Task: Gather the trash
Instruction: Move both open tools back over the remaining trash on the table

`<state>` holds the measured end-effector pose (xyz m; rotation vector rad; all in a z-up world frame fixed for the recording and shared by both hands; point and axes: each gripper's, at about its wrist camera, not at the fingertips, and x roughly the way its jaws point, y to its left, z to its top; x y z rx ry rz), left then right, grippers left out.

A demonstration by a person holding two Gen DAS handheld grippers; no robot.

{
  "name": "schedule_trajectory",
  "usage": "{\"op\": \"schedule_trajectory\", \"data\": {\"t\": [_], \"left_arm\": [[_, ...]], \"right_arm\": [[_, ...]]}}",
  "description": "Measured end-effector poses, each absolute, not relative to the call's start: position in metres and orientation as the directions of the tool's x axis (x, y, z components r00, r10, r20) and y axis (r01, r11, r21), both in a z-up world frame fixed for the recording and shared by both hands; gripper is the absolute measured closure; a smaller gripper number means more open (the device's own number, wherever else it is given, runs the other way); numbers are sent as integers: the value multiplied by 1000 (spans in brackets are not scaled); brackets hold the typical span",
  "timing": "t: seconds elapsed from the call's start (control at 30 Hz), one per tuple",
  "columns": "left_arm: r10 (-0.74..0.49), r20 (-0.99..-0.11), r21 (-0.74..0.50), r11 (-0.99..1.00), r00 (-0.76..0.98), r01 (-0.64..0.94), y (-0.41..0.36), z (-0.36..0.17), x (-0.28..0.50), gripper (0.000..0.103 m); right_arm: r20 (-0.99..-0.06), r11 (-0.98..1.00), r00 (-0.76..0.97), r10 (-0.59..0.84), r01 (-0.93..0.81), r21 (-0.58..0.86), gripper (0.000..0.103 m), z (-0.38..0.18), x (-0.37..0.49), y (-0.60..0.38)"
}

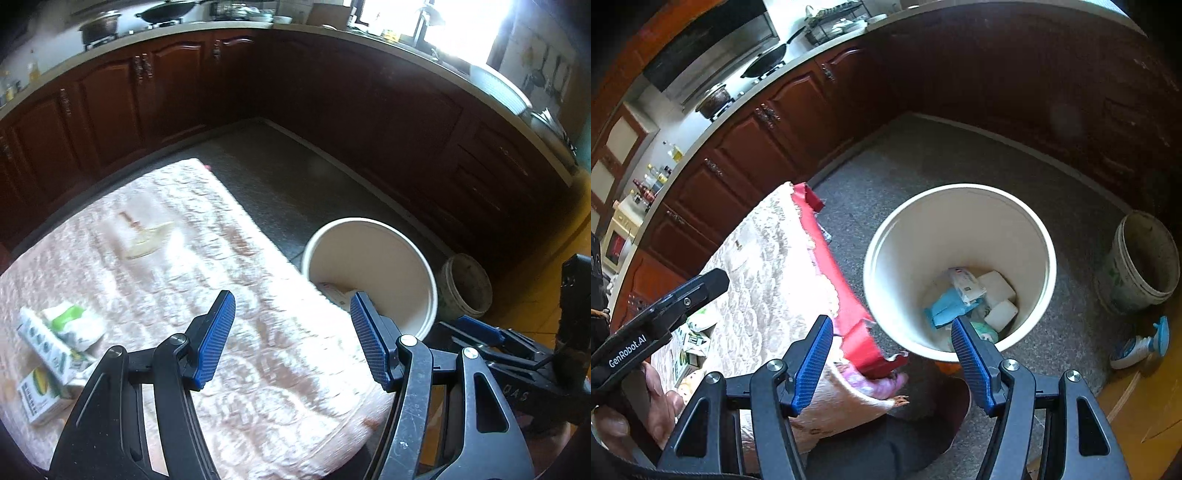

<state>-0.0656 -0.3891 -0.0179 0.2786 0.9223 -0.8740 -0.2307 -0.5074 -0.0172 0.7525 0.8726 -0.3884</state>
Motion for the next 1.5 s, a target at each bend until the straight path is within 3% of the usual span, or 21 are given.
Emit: {"op": "schedule_trajectory", "data": {"t": [0.97, 1.43, 1.5], "left_arm": [[-418, -760, -125, 845, 498, 520, -189, -2, -4, 39], [-402, -830, -176, 847, 388, 502, -106, -35, 3, 38], [-423, -832, -196, 829, 359, 523, -108, -41, -4, 34]], "right_arm": [[-744, 888, 666, 46, 314, 336, 29, 44, -133, -366], [-780, 923, 603, 167, 183, 339, 28, 20, -97, -308], [-786, 923, 594, 173, 179, 339, 28, 16, -94, -304]]}}
